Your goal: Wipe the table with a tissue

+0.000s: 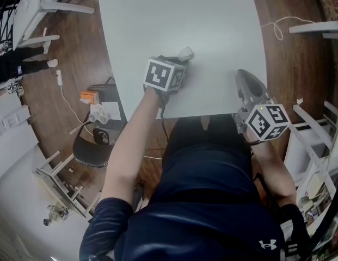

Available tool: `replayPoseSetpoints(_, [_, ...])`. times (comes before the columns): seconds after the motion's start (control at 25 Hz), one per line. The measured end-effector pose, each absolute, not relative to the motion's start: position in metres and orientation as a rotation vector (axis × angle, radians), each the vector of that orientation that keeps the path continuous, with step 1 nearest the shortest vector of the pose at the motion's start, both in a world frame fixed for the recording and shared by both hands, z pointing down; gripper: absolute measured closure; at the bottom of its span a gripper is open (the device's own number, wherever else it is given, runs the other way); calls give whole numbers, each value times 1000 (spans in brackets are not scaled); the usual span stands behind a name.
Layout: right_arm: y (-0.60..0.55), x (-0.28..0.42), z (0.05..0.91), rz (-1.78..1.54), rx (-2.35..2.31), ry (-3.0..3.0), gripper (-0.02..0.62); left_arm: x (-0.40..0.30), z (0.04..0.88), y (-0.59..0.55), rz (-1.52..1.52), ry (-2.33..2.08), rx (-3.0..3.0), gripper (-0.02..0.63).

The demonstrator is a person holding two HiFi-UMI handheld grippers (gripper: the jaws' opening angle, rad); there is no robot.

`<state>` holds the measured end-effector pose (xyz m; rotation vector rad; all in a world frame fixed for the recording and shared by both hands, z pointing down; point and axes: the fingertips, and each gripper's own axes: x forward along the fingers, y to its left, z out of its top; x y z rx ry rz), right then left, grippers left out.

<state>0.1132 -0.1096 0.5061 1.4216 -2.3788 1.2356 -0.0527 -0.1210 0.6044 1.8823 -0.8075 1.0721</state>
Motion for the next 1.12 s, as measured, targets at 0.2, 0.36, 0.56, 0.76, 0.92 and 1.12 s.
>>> replayPoseSetpoints(0.2, [-110,122,506,1235,1426,-2373,583,-30,606,-122,1080,-772,1905,592])
replayPoseSetpoints(0.36, [-112,129,506,1238,1433,-2367,583,-13,608,-123,1096,-746,1919,592])
replayPoseSetpoints(0.56, [-114,138,505,1244,1448,-2359,583,12,609,-126,1115,-707,1948,592])
replayPoseSetpoints(0.76, [-118,145,505,1248,1455,-2355,583,36,604,-122,1038,-646,1953,592])
replayPoseSetpoints(0.92, [-119,146,499,1233,1463,-2363,583,60,579,-120,811,-618,1980,592])
replayPoseSetpoints(1.12, [-118,138,489,1193,1462,-2390,583,43,529,-123,594,-735,2050,592])
